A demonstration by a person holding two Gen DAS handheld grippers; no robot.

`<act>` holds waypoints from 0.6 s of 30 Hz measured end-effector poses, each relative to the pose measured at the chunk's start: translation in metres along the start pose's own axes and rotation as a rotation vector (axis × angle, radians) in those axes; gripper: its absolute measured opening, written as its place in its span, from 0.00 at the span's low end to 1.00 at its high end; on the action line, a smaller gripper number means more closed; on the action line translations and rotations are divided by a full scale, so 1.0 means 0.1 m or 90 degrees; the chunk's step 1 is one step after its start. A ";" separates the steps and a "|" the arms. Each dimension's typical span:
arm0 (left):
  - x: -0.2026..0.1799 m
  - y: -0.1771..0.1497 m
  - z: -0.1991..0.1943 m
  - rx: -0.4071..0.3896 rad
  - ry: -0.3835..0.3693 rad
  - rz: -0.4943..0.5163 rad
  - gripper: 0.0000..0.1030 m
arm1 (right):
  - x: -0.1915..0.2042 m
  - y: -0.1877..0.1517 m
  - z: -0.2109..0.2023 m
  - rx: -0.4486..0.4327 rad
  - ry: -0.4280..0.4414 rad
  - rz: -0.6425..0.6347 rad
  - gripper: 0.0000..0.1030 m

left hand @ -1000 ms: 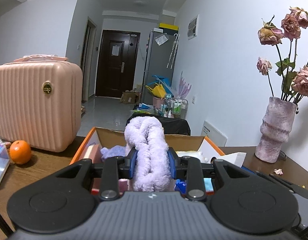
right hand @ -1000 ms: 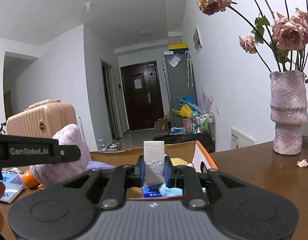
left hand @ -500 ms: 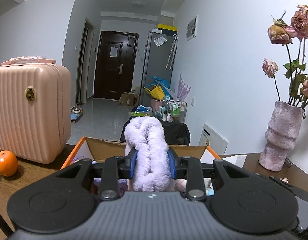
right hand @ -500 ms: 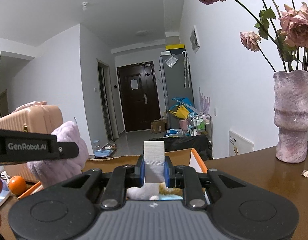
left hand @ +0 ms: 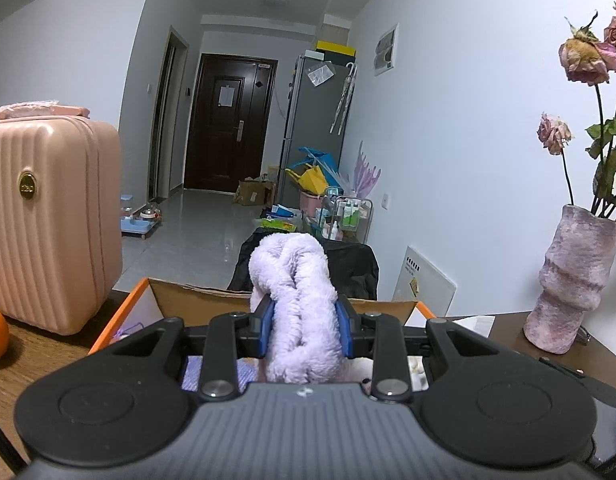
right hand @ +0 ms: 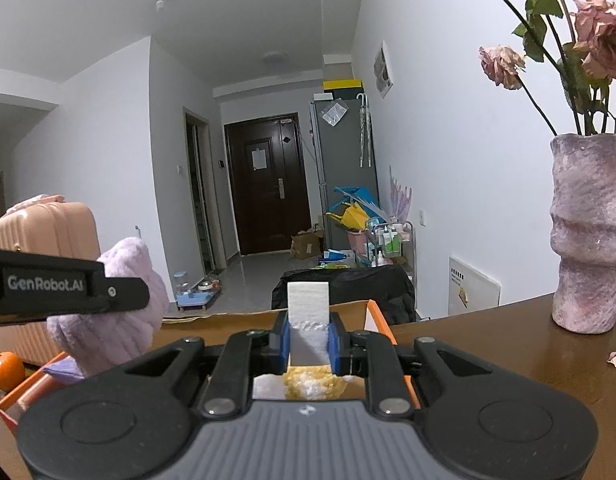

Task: Organize soft objects
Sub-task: 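Open both tools to drop the wristband and foam block into the box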

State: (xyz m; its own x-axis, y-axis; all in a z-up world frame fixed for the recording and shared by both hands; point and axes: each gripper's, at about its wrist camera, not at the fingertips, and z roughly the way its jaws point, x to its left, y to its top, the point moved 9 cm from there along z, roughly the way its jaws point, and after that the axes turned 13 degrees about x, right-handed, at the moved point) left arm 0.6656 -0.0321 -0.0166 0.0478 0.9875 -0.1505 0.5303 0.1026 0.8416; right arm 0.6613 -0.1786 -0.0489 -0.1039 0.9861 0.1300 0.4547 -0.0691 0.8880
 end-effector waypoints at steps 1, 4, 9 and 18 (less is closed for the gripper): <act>0.00 0.01 0.01 0.000 0.001 -0.001 0.31 | 0.00 0.01 0.02 0.001 0.000 -0.001 0.17; 0.03 0.02 0.07 0.007 0.001 -0.008 0.31 | 0.00 0.01 0.07 0.006 -0.003 -0.004 0.17; 0.04 -0.04 0.18 0.026 0.006 -0.005 0.32 | -0.03 0.01 0.14 0.016 -0.010 -0.001 0.19; 0.06 -0.07 0.17 0.019 0.030 -0.010 0.78 | -0.08 0.01 0.18 0.030 -0.018 0.003 0.48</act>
State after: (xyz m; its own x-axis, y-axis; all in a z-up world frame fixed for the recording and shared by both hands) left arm 0.6766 -0.0292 -0.0320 -0.0013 0.9904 -0.1385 0.5561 0.1158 0.8230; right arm 0.6788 -0.1843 -0.0571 -0.0764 0.9898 0.1204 0.4968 -0.0669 0.8653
